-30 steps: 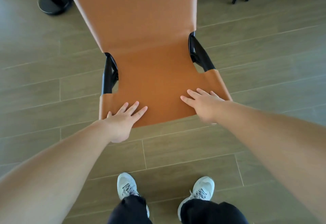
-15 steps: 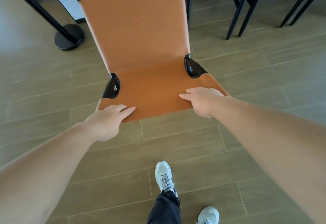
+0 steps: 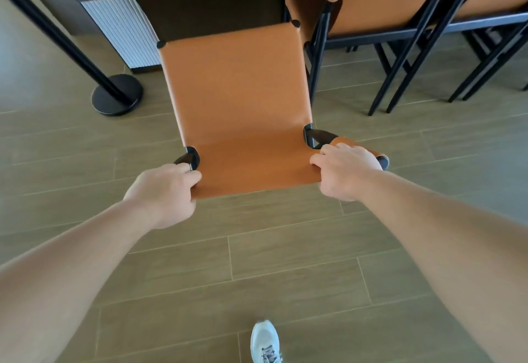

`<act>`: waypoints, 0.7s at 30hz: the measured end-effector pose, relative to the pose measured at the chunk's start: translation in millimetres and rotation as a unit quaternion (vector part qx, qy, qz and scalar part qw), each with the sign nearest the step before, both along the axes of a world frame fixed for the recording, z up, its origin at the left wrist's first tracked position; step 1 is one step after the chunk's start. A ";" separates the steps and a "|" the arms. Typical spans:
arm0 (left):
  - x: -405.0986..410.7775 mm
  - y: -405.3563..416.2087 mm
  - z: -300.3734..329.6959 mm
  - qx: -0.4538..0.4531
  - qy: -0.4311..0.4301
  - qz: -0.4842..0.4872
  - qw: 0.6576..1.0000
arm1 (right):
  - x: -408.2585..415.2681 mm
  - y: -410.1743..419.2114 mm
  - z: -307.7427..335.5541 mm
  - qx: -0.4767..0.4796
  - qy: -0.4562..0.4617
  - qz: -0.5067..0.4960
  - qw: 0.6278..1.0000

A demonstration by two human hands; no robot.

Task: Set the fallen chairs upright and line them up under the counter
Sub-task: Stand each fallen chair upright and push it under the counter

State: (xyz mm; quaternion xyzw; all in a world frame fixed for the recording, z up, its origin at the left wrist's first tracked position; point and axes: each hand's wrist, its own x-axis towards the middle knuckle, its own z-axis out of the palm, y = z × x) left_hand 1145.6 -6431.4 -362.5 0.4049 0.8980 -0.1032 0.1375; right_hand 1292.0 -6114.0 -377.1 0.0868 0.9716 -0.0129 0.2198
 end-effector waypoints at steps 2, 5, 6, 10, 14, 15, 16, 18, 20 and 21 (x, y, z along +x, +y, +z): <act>-11.1 5.0 3.1 0.002 -0.001 -0.006 1.000 | -10.0 6.3 1.2 0.005 0.009 0.006 1.000; -25.6 11.1 8.2 0.012 -0.001 -0.010 1.000 | -24.4 13.3 5.9 0.007 0.011 0.016 1.000; -30.7 12.9 9.7 0.015 0.002 -0.011 1.000 | -29.3 15.6 7.4 0.008 0.011 0.017 1.000; -52.8 21.0 14.8 0.013 0.019 -0.018 1.000 | -51.1 23.8 13.9 0.015 0.015 0.025 0.999; -79.1 32.0 23.0 0.019 0.065 -0.040 0.997 | -81.2 35.7 20.2 0.030 0.027 0.021 0.999; -86.7 35.3 24.5 0.013 0.075 -0.042 0.996 | -89.8 39.5 22.3 0.030 0.029 0.021 0.999; -94.8 39.2 26.3 0.010 0.081 -0.037 0.996 | -98.8 43.4 24.7 0.025 0.032 0.022 0.999; -111.5 47.6 30.5 0.014 0.070 -0.010 0.997 | -118.3 51.6 29.2 0.008 0.032 0.026 0.999; -130.7 57.7 33.9 0.011 0.044 0.015 0.999 | -140.1 61.3 31.8 -0.001 0.028 0.030 0.999; -141.1 63.0 36.6 0.009 0.034 0.025 0.999 | -152.0 65.5 33.1 -0.002 0.024 0.031 0.999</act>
